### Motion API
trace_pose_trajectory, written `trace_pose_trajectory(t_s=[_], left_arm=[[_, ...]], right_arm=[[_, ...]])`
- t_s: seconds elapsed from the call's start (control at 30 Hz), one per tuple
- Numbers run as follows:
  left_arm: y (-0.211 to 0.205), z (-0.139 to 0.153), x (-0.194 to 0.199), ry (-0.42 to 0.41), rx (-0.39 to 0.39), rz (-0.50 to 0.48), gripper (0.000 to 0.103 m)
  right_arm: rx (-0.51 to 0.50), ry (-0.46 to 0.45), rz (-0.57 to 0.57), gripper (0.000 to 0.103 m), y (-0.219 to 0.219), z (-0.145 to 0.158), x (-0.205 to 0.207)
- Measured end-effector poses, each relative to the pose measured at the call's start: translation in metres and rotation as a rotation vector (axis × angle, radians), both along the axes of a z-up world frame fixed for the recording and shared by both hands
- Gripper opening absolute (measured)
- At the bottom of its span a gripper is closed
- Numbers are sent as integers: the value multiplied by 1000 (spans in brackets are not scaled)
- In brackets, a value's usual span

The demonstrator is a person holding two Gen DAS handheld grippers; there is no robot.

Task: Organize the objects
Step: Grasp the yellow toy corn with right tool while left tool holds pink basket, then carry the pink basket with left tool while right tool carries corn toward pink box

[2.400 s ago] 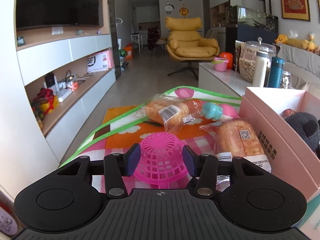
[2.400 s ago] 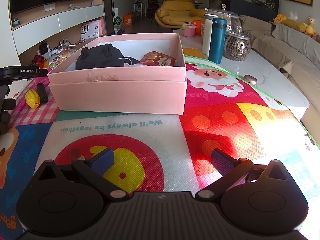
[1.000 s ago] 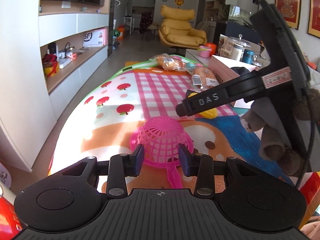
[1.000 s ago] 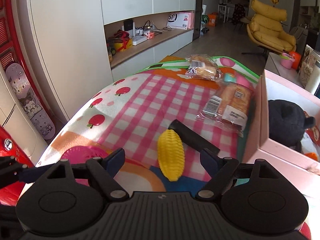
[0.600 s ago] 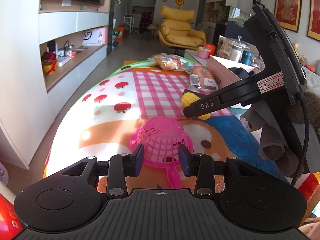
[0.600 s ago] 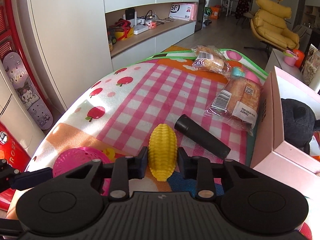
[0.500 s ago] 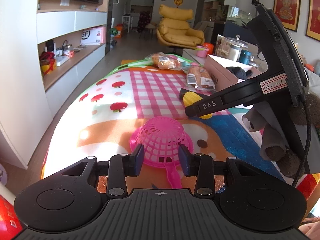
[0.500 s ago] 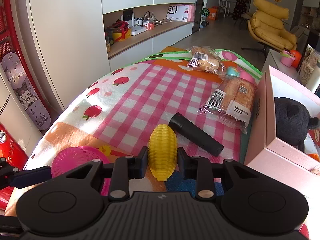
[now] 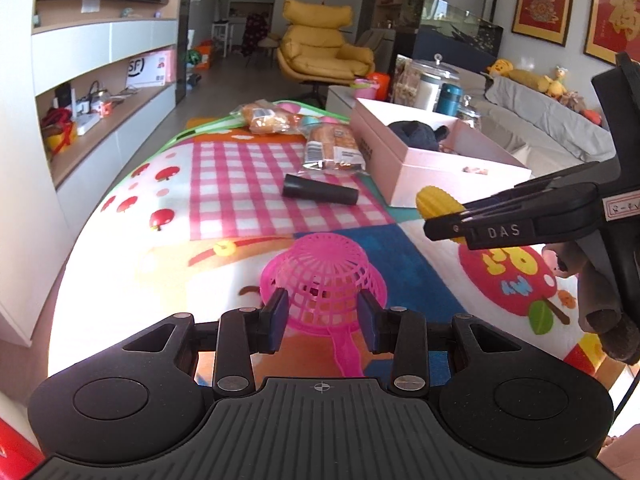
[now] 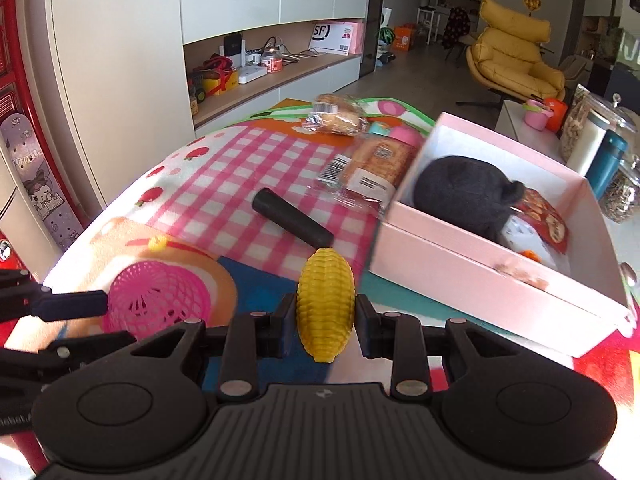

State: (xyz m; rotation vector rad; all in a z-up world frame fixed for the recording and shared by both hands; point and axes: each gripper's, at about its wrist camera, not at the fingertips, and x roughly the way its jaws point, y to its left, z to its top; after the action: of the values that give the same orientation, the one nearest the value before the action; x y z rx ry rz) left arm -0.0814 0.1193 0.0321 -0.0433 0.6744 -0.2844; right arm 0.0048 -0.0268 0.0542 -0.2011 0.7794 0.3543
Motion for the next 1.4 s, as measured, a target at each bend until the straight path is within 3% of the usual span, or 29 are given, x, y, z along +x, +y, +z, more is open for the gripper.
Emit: trace_pose_trajectory(t_s=[0.27, 0.3, 0.33, 0.57, 0.77, 1.27, 1.4], left_arm=[[-52, 22, 4, -48, -3, -96, 39], [-59, 26, 6, -52, 0, -106, 0], [-65, 31, 10, -56, -3, -111, 8], [-103, 55, 36, -99, 4, -149, 9], [-112, 35, 39, -65, 32, -141, 9], [-112, -2, 11, -8, 86, -208, 12], [-104, 1, 3, -48, 106, -202, 12]], right_arm=[[18, -27, -112, 30, -91, 16, -47], [22, -34, -129, 30, -101, 18, -52], [27, -42, -145, 30, -110, 20, -57], [76, -116, -216, 30, -160, 36, -84], [109, -94, -248, 30, -179, 22, -82], [116, 9, -207, 30, -151, -23, -48], [102, 14, -213, 43, -152, -28, -51]])
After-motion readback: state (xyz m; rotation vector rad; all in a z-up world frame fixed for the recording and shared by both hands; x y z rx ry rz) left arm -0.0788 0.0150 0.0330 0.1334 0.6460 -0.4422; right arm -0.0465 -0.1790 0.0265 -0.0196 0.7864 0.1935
